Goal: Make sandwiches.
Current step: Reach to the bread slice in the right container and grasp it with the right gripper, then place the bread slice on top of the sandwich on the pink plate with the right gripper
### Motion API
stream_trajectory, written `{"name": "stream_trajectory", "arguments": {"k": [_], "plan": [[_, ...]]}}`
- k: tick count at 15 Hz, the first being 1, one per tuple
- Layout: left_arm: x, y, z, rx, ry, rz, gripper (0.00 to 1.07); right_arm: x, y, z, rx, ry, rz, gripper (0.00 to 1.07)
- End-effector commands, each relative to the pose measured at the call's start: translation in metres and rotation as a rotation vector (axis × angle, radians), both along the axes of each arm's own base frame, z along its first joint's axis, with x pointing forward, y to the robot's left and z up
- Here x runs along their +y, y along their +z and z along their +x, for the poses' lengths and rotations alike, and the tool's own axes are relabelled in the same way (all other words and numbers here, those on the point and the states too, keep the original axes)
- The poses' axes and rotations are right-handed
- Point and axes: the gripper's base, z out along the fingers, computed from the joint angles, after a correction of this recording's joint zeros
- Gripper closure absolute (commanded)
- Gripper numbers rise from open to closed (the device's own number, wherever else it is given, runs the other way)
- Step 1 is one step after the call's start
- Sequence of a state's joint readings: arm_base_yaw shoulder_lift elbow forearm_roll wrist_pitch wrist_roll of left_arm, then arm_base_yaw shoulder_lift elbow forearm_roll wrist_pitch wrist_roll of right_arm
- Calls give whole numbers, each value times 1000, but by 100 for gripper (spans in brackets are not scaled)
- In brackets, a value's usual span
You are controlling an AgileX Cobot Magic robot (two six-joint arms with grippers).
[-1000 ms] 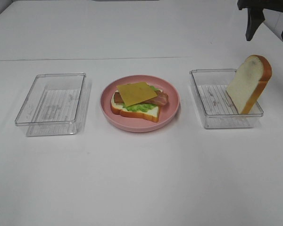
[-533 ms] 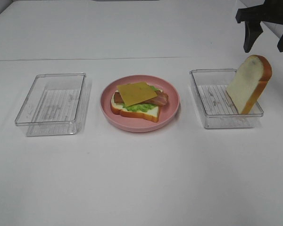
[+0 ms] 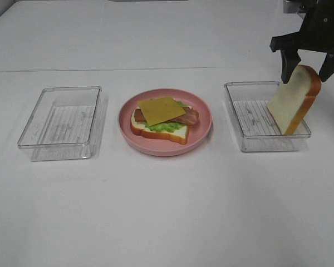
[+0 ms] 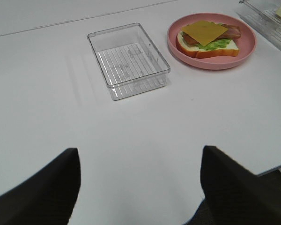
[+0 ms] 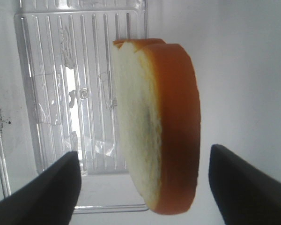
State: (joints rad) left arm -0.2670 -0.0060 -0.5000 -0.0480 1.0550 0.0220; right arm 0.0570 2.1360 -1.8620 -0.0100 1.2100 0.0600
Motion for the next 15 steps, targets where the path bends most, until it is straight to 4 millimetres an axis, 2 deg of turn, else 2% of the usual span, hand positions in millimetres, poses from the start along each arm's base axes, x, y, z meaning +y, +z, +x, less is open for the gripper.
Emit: {"name": "stream_trajectory", "arguments": {"k": [1,2,3,4,5,6,7,11,13,15], "plan": [[1,0,-3,-27,-2,-13,37,-2,-6,3,-11,11,-14,40],[1,0,-3,-27,-2,-13,37,-2,-6,3,-15,12,-18,48],[1,0,-3,-27,-2,-13,37,-3,-6,3,-15,14,-27,60],[1,0,-3,-27,-2,-13,37,-5,-6,3,-15,18,-46,81],[1,0,-3,-27,-2,-13,37,-5,-6,3,-15,18,-48,84],[1,0,-3,-27,-2,-13,37,-5,-6,3,-14,19,-53,99],[1,0,-3,-27,-2,-13,37,-5,-6,3,-12,19,-53,107],[1,0,-3,-27,-2,-13,37,-3,0,0,-12,4,-23,107],[1,0,-3,-27,-2,-13,37,0,19,-4,-52,-3,13,107],[1,0,-3,-27,-2,-13,37,5,46,-13,-112,-7,64,107]]}}
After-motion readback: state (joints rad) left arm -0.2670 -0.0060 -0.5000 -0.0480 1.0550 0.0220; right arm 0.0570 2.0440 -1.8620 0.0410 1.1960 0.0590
